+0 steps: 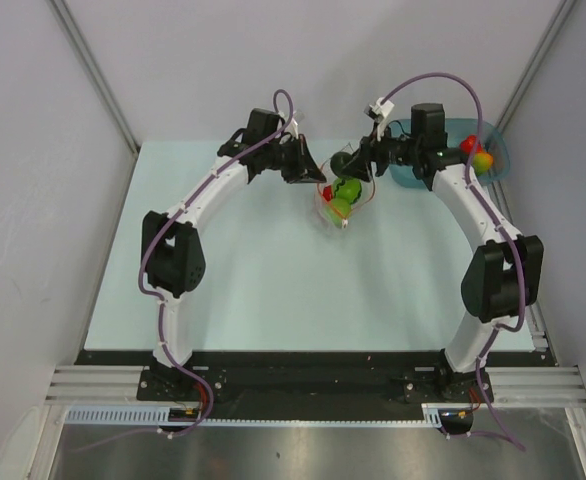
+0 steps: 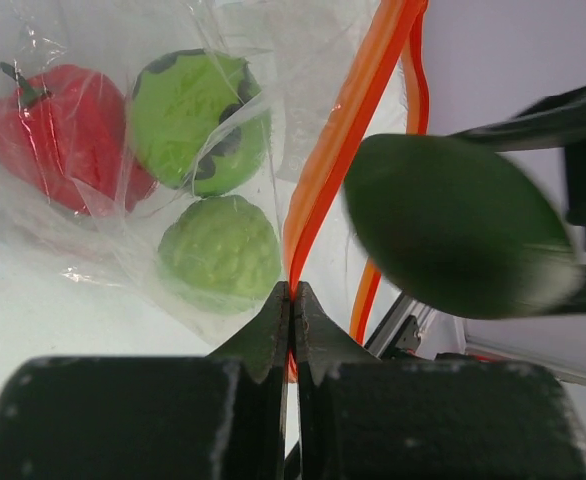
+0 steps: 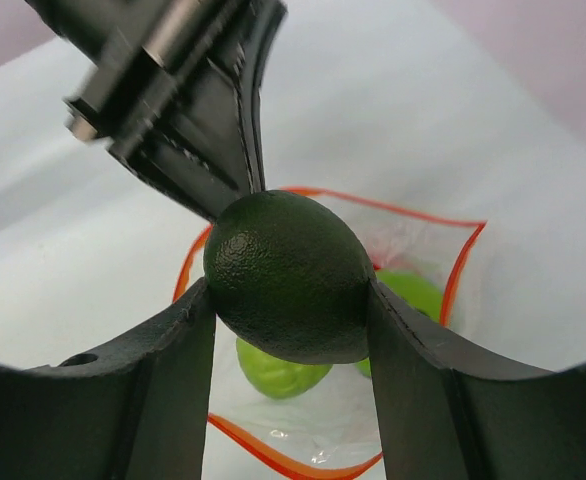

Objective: Place the food in the zip-top bag and seal the zipper
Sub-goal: Place the fake fruit in the zipper food storage bag, then adjust the zipper food storage bag at the center of the board.

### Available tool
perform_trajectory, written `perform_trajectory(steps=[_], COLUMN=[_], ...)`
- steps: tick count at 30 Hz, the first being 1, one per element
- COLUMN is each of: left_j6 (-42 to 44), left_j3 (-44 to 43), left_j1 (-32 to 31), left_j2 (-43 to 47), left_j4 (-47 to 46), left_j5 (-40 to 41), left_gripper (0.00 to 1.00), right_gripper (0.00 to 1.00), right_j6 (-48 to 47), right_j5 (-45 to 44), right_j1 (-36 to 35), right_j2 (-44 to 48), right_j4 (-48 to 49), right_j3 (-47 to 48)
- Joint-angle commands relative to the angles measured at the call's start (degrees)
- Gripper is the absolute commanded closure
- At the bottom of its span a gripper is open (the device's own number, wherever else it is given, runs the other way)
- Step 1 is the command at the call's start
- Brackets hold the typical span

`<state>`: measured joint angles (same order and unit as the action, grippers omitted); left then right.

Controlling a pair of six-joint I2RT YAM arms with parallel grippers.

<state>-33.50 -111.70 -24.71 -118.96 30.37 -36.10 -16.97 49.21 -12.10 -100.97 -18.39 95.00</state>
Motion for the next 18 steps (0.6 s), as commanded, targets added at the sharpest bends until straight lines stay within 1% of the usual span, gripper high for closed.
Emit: perform_trajectory(steps=[1,2,3,4,6,9,11,12,15,16,18], left_j6=[-2.1,-2.2,-2.2,-2.1,-2.1,-2.2,-2.0,-2.0,-1.9,-1.8,-1.8], left_j3=[0.6,1.0,1.0,1.0,1.1,1.1,1.3,1.3,1.6,1.6,1.6], left_j1=[0.4,0.4,0.4,0.4,0.4,0.4,0.4,0.4,0.5,0.5,0.4], left_j2=[2.1,2.1,2.2,2.2,2.3,2.5,2.6,2.7,2.8,2.7,2.8], left_j4=[-3.1,-3.4,-3.4,-3.4,-3.4,-3.7,-3.5,-3.4,-3.2,-3.1,-3.2], left_j5=[-3.6,-3.7,-3.8,-3.8,-3.9,-3.8,-3.8,-3.8,-3.8,-3.8,-3.8], left_gripper=[0.96,0.96,0.96,0.96,0.95,0.96,0.96,0.96,0.96,0.96,0.96], right_gripper=[0.77,0.70,0.60,0.37,0.20,0.17,0.18,0.19,0.22,0.23,0.27], right_j6=[-1.0,-1.5,-2.2,-2.4,-1.6,1.8,4.7,6.5,8.2,9.1,9.7], right_j5=[0.4,0.6,0.7,0.8,0.9,0.6,1.1,0.9,-4.8,-8.5,-12.3], right_j1=[-0.7,-1.3,-1.5,-1.9,-2.2,-1.6,-0.9,-0.2,0.9,1.3,1.8], right_j2=[-1.7,-1.9,-2.0,-1.8,-0.7,1.6,3.1,5.2,9.4,12.0,13.8], right_j4=[-3.7,-4.9,-6.6,-7.4,-8.2,-8.5,-8.6,-8.6,-7.0,-6.1,-5.5], right_j3=[0.3,0.9,1.8,2.2,2.8,2.9,2.2,0.4,-4.1,-7.4,-9.3])
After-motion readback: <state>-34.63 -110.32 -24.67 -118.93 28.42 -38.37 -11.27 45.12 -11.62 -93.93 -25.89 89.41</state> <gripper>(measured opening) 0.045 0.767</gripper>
